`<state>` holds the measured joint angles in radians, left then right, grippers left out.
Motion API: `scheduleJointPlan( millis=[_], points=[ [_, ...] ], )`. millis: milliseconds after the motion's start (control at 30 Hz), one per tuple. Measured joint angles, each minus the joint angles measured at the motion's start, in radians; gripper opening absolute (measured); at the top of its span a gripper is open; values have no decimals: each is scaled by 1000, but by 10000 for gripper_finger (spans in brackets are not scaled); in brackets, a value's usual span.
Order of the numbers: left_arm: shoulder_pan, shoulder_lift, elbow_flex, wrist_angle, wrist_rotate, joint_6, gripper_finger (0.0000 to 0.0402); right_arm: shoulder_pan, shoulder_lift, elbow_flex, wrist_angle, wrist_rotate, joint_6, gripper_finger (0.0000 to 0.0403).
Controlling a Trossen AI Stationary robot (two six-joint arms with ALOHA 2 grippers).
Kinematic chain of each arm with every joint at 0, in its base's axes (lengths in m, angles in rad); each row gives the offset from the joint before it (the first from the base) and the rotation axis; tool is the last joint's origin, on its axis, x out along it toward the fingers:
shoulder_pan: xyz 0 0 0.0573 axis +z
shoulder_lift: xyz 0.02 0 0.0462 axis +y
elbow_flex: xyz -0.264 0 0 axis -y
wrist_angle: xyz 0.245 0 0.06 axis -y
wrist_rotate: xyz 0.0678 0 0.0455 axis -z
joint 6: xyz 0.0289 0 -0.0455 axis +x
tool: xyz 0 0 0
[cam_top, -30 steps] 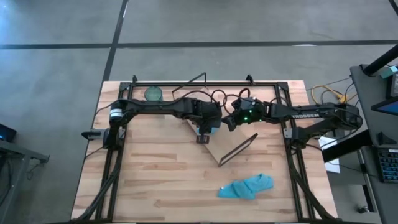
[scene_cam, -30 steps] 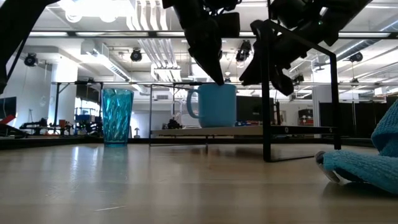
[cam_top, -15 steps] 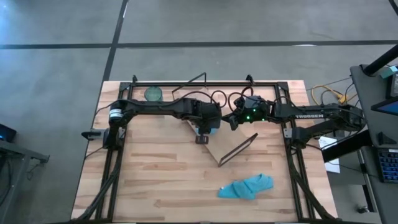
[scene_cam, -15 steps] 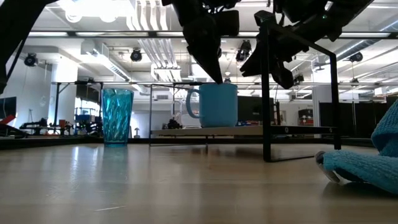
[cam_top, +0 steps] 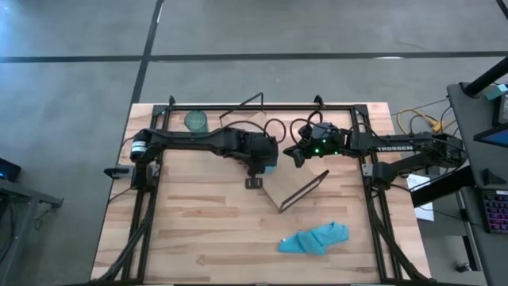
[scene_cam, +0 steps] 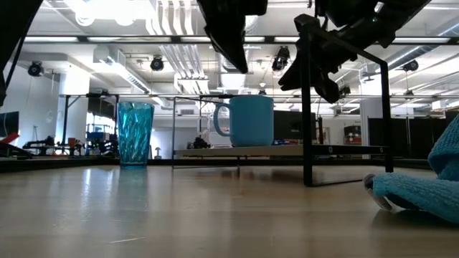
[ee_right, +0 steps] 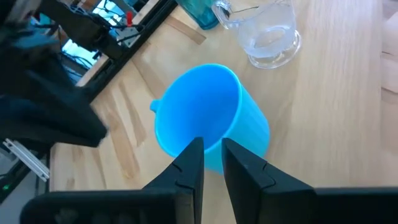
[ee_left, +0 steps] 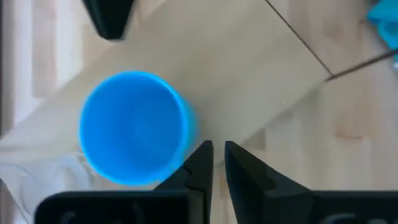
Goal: Stack small to large cups/mugs on shelf
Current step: Put the blue mug on the shelf
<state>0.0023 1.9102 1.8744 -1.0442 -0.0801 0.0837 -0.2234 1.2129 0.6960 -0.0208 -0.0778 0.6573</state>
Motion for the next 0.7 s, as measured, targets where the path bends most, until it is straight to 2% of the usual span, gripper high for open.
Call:
scheduleJointPlan(
  millis=[200,367,467,700],
  points=[
    [-38,0,-34,-42,-9,-162,3,0,0,0,-12,0,-5,52],
    [-28,1,-90,-37,-85,-354,3,0,0,0,-14,0,-5,52],
    [-25,2,-118,-39,-131,-365,3,0,0,0,-13,0,-4,52],
    [-21,4,-161,-3,-135,-365,3,0,0,0,-16,0,-4,52]
  ],
)
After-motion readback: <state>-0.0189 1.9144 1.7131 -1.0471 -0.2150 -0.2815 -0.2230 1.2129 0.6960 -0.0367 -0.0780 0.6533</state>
